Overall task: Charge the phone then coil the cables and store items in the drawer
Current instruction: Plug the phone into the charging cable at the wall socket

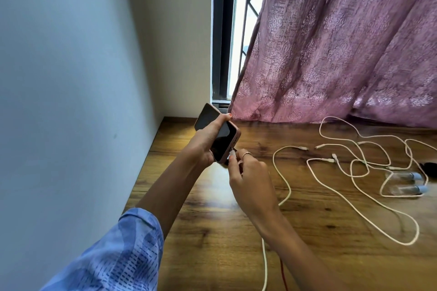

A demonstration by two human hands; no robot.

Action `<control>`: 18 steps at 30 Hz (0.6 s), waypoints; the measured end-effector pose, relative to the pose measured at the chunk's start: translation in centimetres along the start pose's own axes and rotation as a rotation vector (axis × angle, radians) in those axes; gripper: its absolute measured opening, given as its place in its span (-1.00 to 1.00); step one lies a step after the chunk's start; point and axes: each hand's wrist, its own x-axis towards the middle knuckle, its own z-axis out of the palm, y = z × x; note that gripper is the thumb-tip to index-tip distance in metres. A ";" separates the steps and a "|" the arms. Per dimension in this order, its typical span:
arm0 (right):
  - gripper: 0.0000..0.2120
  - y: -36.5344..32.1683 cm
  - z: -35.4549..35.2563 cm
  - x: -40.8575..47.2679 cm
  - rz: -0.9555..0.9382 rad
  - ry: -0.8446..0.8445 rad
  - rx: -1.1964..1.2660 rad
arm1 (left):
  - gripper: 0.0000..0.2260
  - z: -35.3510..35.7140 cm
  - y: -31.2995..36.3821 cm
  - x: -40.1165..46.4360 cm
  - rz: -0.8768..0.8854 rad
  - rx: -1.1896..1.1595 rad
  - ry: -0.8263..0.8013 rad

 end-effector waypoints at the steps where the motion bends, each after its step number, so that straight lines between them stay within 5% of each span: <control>1: -0.76 0.0 -0.1 0.1 0.003 -0.008 -0.009 | -0.64 0.1 -0.1 0.0 0.022 0.013 0.008; 9: -0.69 -0.1 -1.2 0.8 0.092 -0.158 0.055 | -0.53 0.5 -0.9 0.1 0.193 0.182 0.126; 18: -0.72 0.0 0.3 0.3 0.158 -0.199 0.077 | -0.47 -0.3 -2.6 0.8 0.151 0.197 0.174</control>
